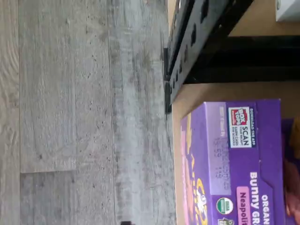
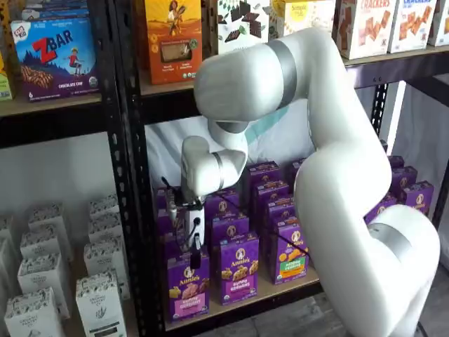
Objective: Pick up the purple box with a pink patch in the middle, on the bottom shelf, the first box from the left
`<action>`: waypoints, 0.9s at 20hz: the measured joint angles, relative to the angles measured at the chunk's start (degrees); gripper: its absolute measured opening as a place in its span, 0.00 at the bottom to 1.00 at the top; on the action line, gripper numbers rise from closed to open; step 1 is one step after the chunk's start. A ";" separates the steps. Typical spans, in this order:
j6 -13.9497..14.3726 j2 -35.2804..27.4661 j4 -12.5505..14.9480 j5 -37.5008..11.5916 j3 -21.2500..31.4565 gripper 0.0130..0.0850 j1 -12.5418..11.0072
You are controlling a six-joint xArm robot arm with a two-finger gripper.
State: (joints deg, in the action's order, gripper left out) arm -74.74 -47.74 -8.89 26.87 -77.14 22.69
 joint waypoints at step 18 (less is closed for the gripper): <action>1.32 -4.61 0.62 -1.91 -4.11 1.00 0.83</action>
State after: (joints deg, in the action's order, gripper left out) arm -73.43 -52.35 -8.27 24.96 -81.24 23.52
